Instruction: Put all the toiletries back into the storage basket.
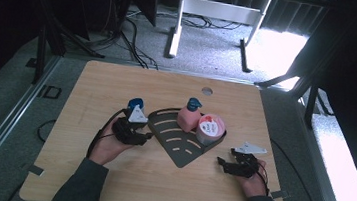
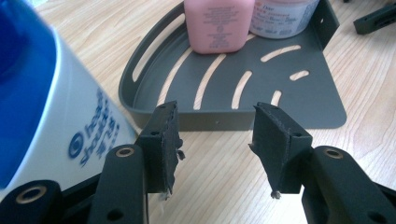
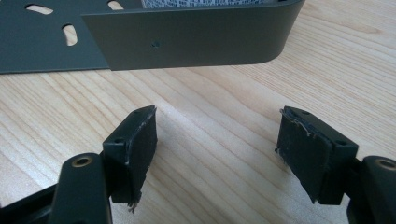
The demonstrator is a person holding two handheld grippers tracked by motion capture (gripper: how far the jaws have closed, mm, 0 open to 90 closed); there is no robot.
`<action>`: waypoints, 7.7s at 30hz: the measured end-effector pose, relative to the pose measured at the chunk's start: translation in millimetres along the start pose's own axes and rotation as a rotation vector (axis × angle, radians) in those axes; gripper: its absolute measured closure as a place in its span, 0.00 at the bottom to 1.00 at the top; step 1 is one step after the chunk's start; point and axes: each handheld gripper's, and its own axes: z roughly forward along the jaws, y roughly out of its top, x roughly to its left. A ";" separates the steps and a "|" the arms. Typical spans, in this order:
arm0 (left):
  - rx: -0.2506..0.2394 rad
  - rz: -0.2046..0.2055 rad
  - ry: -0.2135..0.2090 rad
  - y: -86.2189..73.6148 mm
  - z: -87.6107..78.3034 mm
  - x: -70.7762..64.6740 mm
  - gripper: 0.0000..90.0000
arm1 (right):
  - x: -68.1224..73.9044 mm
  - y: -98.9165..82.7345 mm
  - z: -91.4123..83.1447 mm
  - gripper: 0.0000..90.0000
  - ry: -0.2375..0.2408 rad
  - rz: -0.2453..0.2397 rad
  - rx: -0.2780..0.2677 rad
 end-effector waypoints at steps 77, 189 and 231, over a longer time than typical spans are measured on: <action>0.053 -0.195 0.192 -18.0 -7.6 36.4 0.57 | 0.0 0.1 -0.1 0.31 0.000 0.000 0.001; 0.283 -0.146 0.099 22.5 19.1 46.7 0.54 | -0.3 0.0 -0.1 0.31 0.001 -0.002 0.001; 0.323 -0.183 0.097 24.1 21.1 49.1 0.60 | -0.3 0.0 -0.1 0.31 0.001 -0.002 0.001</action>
